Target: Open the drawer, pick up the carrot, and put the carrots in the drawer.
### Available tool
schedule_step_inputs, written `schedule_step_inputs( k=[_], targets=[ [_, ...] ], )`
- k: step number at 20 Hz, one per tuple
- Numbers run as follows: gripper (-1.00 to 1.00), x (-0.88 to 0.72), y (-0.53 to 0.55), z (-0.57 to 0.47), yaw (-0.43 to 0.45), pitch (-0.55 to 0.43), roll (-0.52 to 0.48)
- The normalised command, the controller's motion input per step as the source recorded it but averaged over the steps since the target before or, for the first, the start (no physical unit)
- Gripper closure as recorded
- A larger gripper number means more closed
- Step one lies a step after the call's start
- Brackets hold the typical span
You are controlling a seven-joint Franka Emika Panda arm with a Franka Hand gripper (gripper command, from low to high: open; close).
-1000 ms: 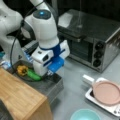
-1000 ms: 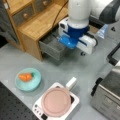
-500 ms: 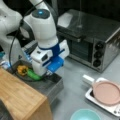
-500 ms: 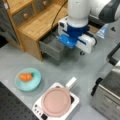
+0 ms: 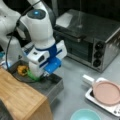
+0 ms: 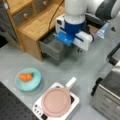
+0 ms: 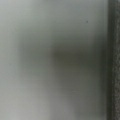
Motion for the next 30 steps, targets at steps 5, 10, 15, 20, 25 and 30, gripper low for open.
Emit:
schedule_step_inputs(
  k=[5,10,15,20,25,30],
  targets=[
    [-1.0,-0.07,0.05,0.15,-0.006,0.1,0.058],
    [-1.0,0.03,0.11,0.31,-0.037,0.154,0.027],
    [-1.0,0.21,0.02,0.44,-0.039,0.199,-0.015],
    [-1.0,0.4,-0.08,0.29,-0.062,0.202,-0.009],
    [-1.0,0.53,-0.12,0.18,-0.12,0.225,-0.021],
    [-1.0,0.63,-0.01,0.22,-0.132,0.243,-0.047]
  ],
)
